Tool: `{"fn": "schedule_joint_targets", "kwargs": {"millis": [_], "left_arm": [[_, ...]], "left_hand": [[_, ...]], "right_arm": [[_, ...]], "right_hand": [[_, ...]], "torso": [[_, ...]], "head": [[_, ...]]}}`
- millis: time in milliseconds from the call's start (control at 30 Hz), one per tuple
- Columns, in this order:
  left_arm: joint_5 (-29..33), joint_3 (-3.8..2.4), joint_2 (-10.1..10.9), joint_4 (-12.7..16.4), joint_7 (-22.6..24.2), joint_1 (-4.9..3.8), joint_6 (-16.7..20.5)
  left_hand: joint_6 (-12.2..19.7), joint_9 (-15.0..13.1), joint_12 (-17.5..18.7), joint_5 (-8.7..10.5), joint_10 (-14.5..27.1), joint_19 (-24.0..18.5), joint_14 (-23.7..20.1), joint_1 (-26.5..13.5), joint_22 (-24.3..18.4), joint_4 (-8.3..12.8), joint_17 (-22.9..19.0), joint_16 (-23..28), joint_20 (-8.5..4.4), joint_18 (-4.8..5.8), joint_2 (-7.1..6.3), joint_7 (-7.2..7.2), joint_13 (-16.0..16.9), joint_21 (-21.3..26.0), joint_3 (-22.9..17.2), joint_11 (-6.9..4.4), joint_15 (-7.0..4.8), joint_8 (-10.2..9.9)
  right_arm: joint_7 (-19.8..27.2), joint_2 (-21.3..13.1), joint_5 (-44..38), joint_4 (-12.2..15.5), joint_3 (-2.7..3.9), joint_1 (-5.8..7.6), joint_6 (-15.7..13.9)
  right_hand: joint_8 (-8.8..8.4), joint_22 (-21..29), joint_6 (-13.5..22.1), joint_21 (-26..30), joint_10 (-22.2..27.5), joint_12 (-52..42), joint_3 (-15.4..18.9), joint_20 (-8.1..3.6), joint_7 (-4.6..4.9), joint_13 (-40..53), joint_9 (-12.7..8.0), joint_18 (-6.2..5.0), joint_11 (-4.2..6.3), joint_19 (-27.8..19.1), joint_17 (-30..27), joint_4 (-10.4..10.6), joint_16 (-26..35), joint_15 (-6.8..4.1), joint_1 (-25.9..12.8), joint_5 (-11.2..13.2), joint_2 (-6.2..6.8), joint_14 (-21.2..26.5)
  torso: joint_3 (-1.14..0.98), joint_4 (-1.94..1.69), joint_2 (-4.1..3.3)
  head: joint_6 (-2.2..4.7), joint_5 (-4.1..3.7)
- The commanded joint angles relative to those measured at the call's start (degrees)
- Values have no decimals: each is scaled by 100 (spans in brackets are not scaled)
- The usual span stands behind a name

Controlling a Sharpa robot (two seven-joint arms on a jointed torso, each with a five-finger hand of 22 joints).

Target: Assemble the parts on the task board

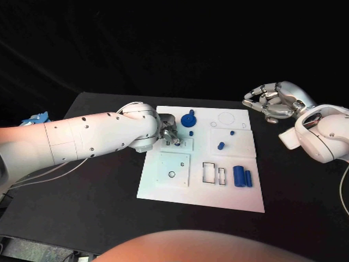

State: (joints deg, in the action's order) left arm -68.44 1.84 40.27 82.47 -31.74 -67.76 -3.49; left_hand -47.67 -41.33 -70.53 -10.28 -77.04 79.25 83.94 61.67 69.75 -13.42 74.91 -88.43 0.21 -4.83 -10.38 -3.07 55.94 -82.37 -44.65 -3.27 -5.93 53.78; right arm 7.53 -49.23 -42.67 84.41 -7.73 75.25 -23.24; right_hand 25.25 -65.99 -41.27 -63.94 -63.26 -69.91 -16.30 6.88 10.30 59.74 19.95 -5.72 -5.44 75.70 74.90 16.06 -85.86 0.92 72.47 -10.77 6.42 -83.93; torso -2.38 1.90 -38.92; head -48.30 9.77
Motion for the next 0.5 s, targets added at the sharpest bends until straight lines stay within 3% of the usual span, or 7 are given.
{"fn": "schedule_joint_targets", "kwargs": {"millis": [33,500], "left_arm": [[142,20,-26,-21,-78,25,-224],[184,20,-55,-76,-97,24,-231]], "left_hand": [[-330,14,-45,31,-35,57,538,-70,13,251,1247,-38,-5,85,-10,288,10,-34,-203,-28,-47,40],[-365,59,-77,24,-39,75,542,-172,48,25,1265,-47,-16,91,29,304,18,-42,87,-40,-58,59]], "right_arm": [[-15,-1,-7,-2,2,-2,49],[-20,-2,-6,-6,2,-2,57]], "right_hand": [[18,5,35,20,52,14,-4,-3,-8,-5,-5,-61,-1,-32,546,26,28,8,-45,-11,3,-359],[18,5,35,20,52,14,-4,-3,-8,-5,-5,-61,-1,-32,546,26,28,8,-45,-11,3,-359]], "torso": [[1,-4,-1],[5,-5,-6]], "head": [[0,-1],[-1,-5]]}}
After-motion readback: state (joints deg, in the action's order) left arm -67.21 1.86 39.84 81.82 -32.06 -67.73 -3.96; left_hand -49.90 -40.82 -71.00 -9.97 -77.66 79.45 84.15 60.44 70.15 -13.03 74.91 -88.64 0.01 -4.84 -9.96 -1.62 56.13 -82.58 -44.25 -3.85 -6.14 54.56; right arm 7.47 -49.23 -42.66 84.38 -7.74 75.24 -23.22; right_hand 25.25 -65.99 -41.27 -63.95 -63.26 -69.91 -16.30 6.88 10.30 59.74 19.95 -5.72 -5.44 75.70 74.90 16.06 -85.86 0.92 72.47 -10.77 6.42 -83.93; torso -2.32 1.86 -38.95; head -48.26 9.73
